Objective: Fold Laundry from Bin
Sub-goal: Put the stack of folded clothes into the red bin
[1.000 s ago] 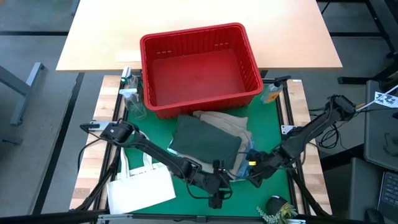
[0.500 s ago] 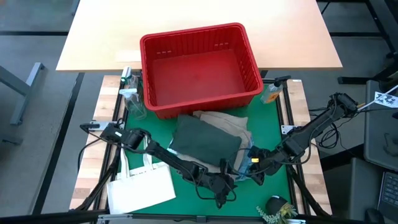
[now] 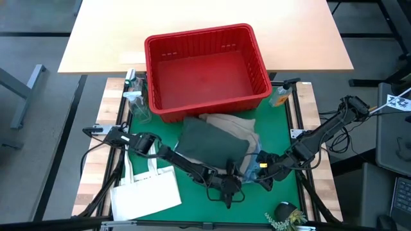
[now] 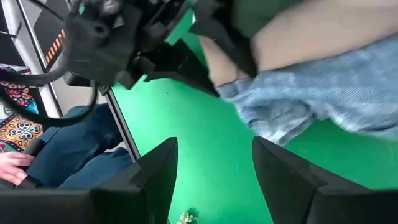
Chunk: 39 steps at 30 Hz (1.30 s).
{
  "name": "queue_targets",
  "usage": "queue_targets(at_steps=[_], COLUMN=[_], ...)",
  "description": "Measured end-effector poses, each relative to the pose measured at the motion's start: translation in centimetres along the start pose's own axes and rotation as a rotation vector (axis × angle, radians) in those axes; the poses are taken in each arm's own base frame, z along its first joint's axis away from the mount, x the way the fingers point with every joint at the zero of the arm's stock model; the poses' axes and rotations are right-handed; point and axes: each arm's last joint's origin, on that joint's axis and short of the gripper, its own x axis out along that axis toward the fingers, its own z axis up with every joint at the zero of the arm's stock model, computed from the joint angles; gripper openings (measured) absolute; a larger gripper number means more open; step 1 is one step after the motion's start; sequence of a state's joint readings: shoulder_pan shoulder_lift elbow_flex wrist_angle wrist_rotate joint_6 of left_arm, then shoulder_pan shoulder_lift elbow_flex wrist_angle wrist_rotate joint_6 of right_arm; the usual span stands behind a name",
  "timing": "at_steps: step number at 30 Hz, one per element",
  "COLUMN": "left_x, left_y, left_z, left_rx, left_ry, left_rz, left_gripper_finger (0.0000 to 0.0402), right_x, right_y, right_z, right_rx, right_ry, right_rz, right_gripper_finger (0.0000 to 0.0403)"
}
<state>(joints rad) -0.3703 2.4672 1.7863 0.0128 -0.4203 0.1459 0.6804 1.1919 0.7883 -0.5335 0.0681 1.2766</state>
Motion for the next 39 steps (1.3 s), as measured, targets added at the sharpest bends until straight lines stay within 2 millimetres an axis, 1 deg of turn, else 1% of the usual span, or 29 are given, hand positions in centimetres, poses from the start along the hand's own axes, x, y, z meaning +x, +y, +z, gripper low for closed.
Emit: queue_targets(at_steps=[4, 9, 13, 17, 19, 21, 23, 27, 32, 36, 39], left_x=[0.1, 0.0, 0.1, 0.0, -0.1, -0.2, -0.3, -0.8, -1.5, -1.8, -1.8], left_y=[0.3, 0.3, 0.4, 0.4, 0.4, 0.5, 0.7, 1.6, 2.9, 3.8, 4.3], left_z=[-0.2, -0.5, -0.6, -0.6, -0.3, 0.2, 1.0, 3.1, 5.4, 6.4, 6.6], left_rx=[0.01, 0.044, 0.036, -0.023, -0.067, -0.116, -0.159, -0.21, -0.243, -0.258, -0.264], left_ry=[0.019, 0.061, 0.065, 0.064, 0.059, 0.051, 0.034, -0.015, -0.053, -0.063, -0.062], left_rz=[0.007, 0.034, 0.045, 0.071, 0.091, 0.118, 0.149, 0.249, 0.33, 0.378, 0.398], left_gripper_finger=[0.0218, 0.0173, 0.0118, 0.0049, 0.0021, 0.0017, 0.0021, 0.003, 0.0021, 0.0024, 0.0025], right_x=[0.0, 0.0, 0.0, 0.0, 0.0, -0.2, -0.3, -0.6, -1.2, -1.3, -0.8], right_y=[0.0, 0.0, 0.1, 0.1, 0.2, 0.4, 0.6, 1.0, 1.3, 1.1, 0.8], right_z=[0.0, 0.0, 0.0, -0.1, -0.4, -0.9, -1.7, -3.8, -6.3, -7.8, -8.7], right_rx=[0.0, 0.0, 0.0, 0.002, 0.015, 0.037, 0.063, 0.101, 0.191, 0.284, 0.346], right_ry=[0.0, 0.0, 0.017, 0.032, 0.04, 0.053, 0.066, 0.046, -0.107, -0.251, -0.276], right_rz=[0.0, 0.001, 0.012, 0.02, 0.022, 0.03, 0.035, 0.037, 0.058, 0.081, 0.053], right_gripper_finger=[0.0207, 0.0207, 0.0207, 0.0207, 0.0207, 0.0207, 0.0207, 0.0207, 0.0207, 0.0207, 0.0207])
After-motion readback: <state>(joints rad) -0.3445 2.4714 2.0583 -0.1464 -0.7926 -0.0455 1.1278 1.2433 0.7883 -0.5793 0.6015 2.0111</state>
